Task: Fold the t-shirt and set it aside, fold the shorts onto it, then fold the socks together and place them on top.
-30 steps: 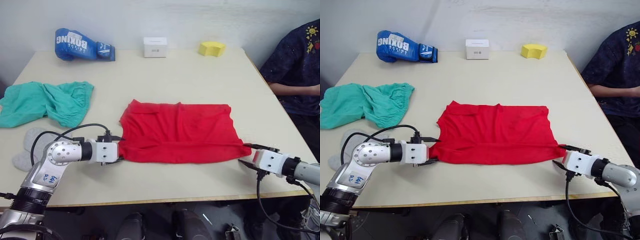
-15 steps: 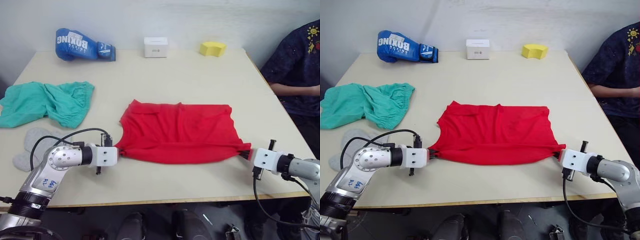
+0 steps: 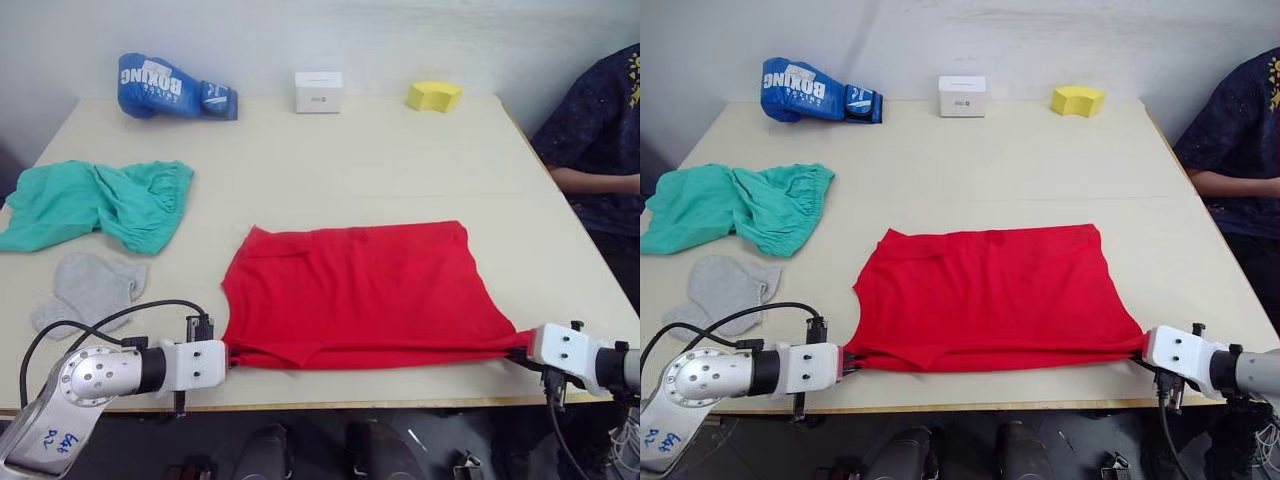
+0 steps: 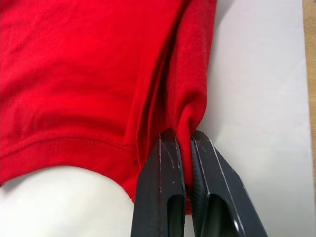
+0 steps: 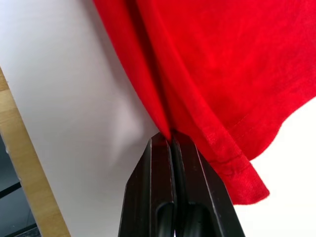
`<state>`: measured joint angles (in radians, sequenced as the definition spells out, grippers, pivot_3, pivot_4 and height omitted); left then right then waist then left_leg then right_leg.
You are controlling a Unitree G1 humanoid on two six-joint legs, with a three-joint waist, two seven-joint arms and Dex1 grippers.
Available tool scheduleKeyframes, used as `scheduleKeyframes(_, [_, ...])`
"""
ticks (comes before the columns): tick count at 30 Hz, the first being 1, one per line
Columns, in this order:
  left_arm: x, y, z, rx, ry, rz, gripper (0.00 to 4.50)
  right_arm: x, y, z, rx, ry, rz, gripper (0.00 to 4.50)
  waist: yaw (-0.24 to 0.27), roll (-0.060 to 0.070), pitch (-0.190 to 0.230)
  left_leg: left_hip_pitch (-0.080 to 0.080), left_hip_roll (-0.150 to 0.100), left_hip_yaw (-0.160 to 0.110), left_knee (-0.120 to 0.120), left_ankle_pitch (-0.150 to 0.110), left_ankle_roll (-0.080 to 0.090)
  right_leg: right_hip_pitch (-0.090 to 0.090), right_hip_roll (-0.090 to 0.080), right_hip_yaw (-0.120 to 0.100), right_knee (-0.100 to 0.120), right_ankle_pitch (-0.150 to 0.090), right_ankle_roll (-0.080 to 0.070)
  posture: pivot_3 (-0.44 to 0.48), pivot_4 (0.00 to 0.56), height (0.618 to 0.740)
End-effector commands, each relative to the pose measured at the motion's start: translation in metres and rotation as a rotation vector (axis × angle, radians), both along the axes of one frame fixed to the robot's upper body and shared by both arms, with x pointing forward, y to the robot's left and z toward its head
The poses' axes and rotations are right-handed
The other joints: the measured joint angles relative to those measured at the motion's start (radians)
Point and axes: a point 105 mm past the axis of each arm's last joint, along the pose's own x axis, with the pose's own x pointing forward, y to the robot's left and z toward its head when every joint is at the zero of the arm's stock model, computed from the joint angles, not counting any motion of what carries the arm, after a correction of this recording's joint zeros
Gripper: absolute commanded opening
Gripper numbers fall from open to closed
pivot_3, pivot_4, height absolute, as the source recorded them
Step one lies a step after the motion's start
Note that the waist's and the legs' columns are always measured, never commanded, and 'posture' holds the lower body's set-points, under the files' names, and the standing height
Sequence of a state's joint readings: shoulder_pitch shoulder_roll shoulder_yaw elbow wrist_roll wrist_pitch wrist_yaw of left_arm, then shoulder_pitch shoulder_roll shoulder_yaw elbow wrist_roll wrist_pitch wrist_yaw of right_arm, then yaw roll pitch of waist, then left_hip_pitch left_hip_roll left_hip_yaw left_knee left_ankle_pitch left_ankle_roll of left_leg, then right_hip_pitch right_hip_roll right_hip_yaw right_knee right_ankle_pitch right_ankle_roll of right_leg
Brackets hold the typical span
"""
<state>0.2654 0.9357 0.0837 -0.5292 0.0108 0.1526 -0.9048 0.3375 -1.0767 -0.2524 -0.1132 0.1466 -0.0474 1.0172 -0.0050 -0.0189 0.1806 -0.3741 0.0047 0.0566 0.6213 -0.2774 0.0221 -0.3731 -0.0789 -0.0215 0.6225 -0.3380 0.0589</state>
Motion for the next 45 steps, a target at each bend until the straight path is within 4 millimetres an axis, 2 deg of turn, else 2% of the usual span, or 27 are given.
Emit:
scheduleKeyframes(1, [-0.008,0.009,-0.004,0.029,0.017,0.044,0.04,-0.015,-0.002,-0.012,-0.015,0.051,0.000,0.00,0.001,-0.001,0.000,0.000,0.000,0.000,0.000,0.000,0.000,0.000,0.000,0.000,0.000,0.000,0.000,0.000,0.150,0.740])
scheduleKeyframes(7, [-0.017,0.009,-0.003,0.013,0.021,0.068,0.04,-0.022,-0.004,-0.015,-0.008,0.058,-0.008,0.00,0.003,-0.001,-0.001,0.000,0.001,0.000,-0.001,-0.001,-0.001,0.000,0.001,-0.001,-0.001,0.003,0.006,0.000,0.150,0.740])
scheduleKeyframes(14, [-0.024,0.001,0.006,-0.107,0.062,0.047,0.04,-0.023,0.003,-0.015,0.089,0.047,-0.055,0.00,0.003,-0.003,-0.002,0.000,0.002,0.000,-0.001,-0.001,-0.001,0.000,0.001,-0.001,-0.001,-0.001,-0.001,0.000,0.150,0.740])
scheduleKeyframes(18, [-0.024,0.002,0.017,-0.167,0.080,0.027,1.07,-0.021,0.011,-0.005,0.170,0.049,-0.065,0.87,0.002,-0.003,-0.001,0.000,0.002,0.000,-0.001,-0.001,-0.001,0.000,0.001,-0.001,-0.001,-0.001,-0.001,0.000,0.150,0.740])
scheduleKeyframes(21, [-0.020,0.007,0.024,-0.204,0.091,0.049,2.05,-0.024,0.020,0.003,0.243,0.075,-0.067,1.93,0.003,-0.001,-0.001,0.000,0.002,0.000,-0.001,-0.001,-0.001,0.000,0.002,-0.001,0.000,-0.001,-0.001,0.000,0.150,0.740])
scheduleKeyframes(24, [-0.030,0.011,0.025,-0.233,0.196,0.048,2.98,-0.035,0.028,0.010,0.307,0.148,-0.062,2.96,0.003,0.001,0.001,0.000,0.002,0.000,-0.001,-0.001,-0.001,0.000,0.002,-0.001,0.001,-0.001,0.000,0.000,0.150,0.740])
scheduleKeyframes(27, [-0.040,0.020,0.029,-0.245,0.296,0.056,3.93,-0.051,0.036,0.022,0.384,0.243,-0.053,3.97,0.003,0.001,0.001,-0.001,0.002,0.000,-0.001,-0.001,-0.001,-0.001,0.002,-0.001,0.001,0.003,0.007,0.000,0.150,0.740])
scheduleKeyframes(28, [-0.041,0.023,0.033,-0.265,0.315,0.060,4.28,-0.055,0.038,0.028,0.407,0.260,-0.052,3.99,0.003,0.002,0.001,-0.001,0.002,0.000,-0.001,-0.001,-0.001,-0.001,0.002,-0.001,0.000,0.003,0.007,0.000,0.150,0.740])
scheduleKeyframes(29, [-0.042,0.024,0.037,-0.285,0.332,0.061,4.47,-0.057,0.040,0.034,0.425,0.270,-0.046,3.99,0.003,0.002,0.001,-0.001,0.002,0.000,-0.001,-0.001,-0.001,-0.001,0.002,-0.001,0.000,0.003,0.006,0.000,0.150,0.740])
scheduleKeyframes(30, [-0.042,0.025,0.041,-0.305,0.345,0.058,4.47,-0.058,0.042,0.040,0.444,0.281,-0.040,3.99,0.003,0.002,0.001,-0.001,0.002,0.000,-0.001,-0.001,-0.001,-0.001,0.002,-0.001,0.000,0.002,0.005,0.000,0.150,0.740])
scheduleKeyframes(33, [-0.039,0.016,0.043,-0.340,0.341,0.015,4.50,-0.049,0.048,0.048,0.472,0.223,-0.030,3.28,0.002,0.001,0.001,0.000,0.002,0.000,0.000,-0.003,-0.004,0.000,0.001,0.000,0.000,-0.003,-0.004,0.000,0.150,0.740])
scheduleKeyframes(34, [-0.039,0.011,0.042,-0.345,0.337,-0.006,4.32,-0.047,0.051,0.047,0.467,0.212,-0.018,2.97,0.002,0.002,0.001,0.000,0.002,0.000,0.000,-0.003,-0.005,0.000,0.002,0.000,0.000,-0.003,-0.004,0.000,0.150,0.740])
scheduleKeyframes(38, [-0.031,-0.012,0.026,-0.376,0.306,-0.068,3.34,-0.030,0.065,0.037,0.438,0.081,0.027,1.57,0.004,0.002,0.001,-0.001,0.002,0.000,0.000,-0.003,-0.005,0.000,0.001,0.000,-0.001,-0.003,-0.004,0.000,0.150,0.740])
scheduleKeyframes(40, [-0.029,-0.022,0.019,-0.375,0.298,-0.100,2.66,-0.028,0.071,0.030,0.418,0.070,0.063,0.81,0.005,0.002,0.001,-0.002,0.001,0.001,0.000,-0.002,-0.003,-0.002,0.001,0.000,0.000,-0.001,-0.002,0.000,0.150,0.740])
scheduleKeyframes(42, [-0.025,-0.031,0.015,-0.393,0.288,-0.111,1.98,-0.024,0.075,0.025,0.411,0.047,0.078,0.07,0.005,0.002,0.001,-0.002,0.001,0.000,0.000,-0.001,-0.002,-0.002,0.001,-0.001,-0.001,0.003,0.007,0.000,0.150,0.740])
scheduleKeyframes(45, [-0.024,-0.041,0.006,-0.366,0.295,-0.142,1.06,-0.018,0.079,0.015,0.418,0.028,0.074,0.00,0.004,0.002,0.001,-0.002,0.002,0.000,0.000,-0.001,-0.002,-0.002,0.001,-0.001,-0.001,0.005,0.010,0.000,0.150,0.740])
